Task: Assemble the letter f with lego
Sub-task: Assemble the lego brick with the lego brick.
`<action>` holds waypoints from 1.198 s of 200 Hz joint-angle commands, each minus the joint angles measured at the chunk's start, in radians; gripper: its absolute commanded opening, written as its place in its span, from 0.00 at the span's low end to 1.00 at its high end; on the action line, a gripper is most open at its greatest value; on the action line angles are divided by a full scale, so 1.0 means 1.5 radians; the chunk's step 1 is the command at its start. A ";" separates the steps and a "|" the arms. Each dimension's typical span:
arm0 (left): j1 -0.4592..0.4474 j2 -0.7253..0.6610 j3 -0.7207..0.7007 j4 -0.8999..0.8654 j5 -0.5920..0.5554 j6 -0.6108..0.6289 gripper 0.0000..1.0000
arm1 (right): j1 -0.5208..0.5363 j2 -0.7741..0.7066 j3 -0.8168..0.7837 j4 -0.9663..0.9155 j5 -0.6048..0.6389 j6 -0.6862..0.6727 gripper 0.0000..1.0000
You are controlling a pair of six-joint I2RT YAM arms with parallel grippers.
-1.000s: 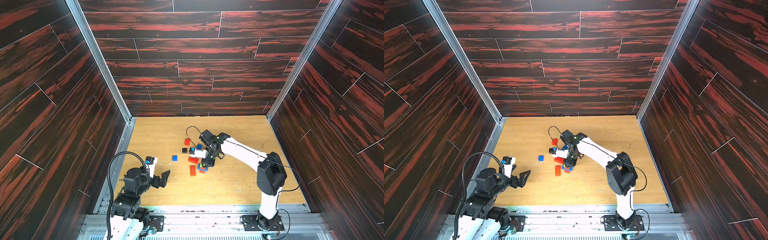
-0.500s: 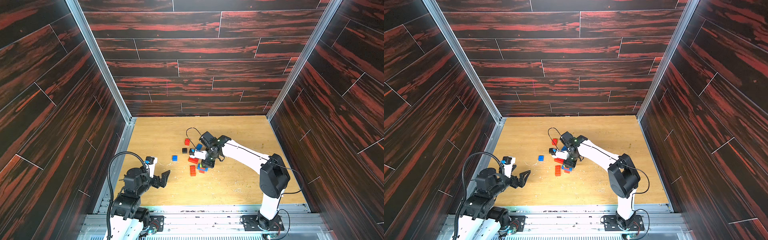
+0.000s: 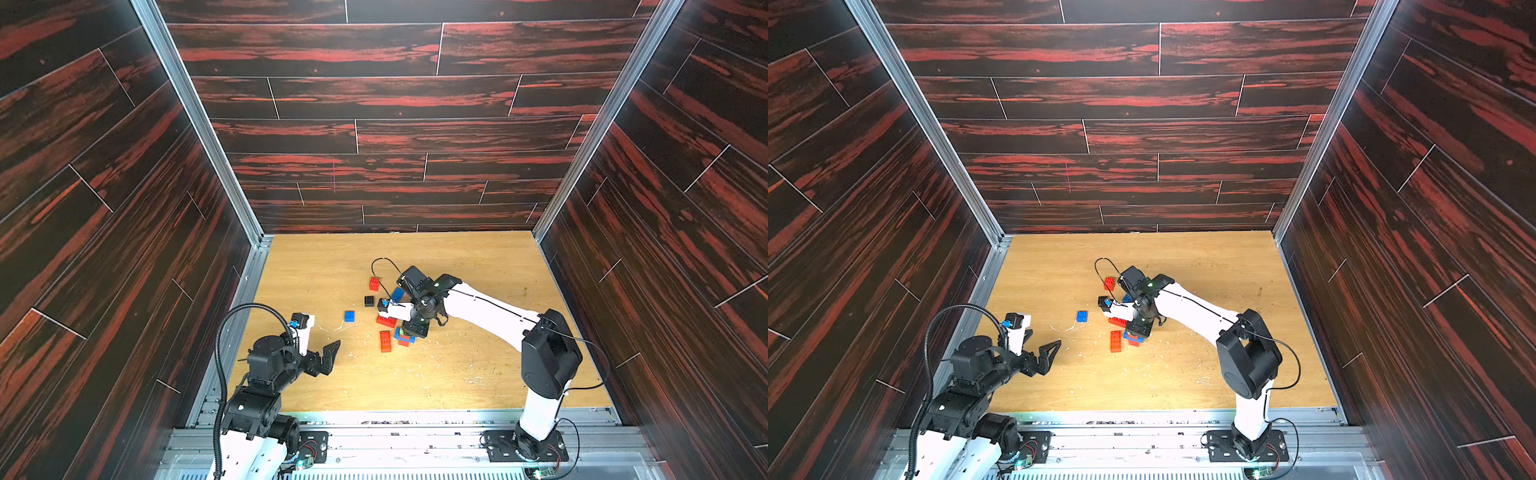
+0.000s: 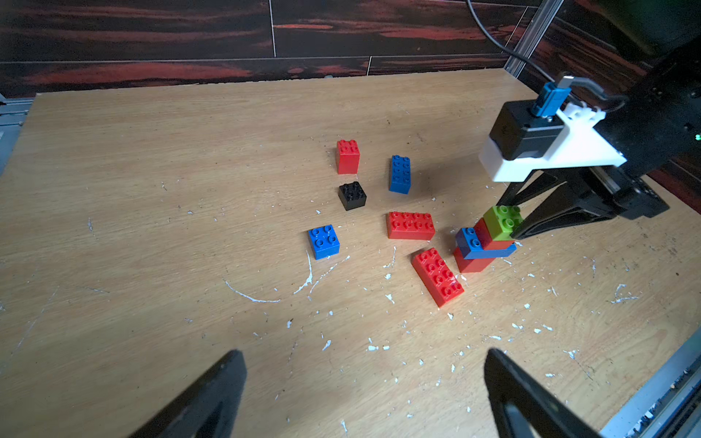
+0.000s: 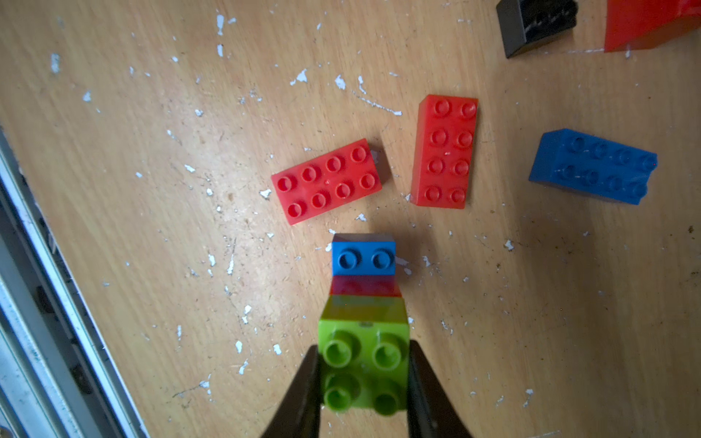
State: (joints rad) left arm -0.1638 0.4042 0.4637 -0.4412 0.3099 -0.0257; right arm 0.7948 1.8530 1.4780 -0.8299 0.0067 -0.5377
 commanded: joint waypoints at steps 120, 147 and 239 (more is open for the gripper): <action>-0.003 -0.002 0.002 0.001 -0.001 0.003 1.00 | 0.001 0.088 -0.032 -0.092 -0.106 -0.013 0.21; -0.003 -0.002 0.001 0.001 -0.001 0.003 1.00 | -0.002 0.090 -0.034 -0.093 -0.104 -0.013 0.21; -0.002 0.001 0.002 0.002 -0.002 0.002 1.00 | -0.005 0.054 -0.042 -0.074 -0.057 -0.042 0.22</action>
State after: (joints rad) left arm -0.1638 0.4042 0.4637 -0.4412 0.3096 -0.0257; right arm 0.7795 1.8774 1.4891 -0.8368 -0.1299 -0.5621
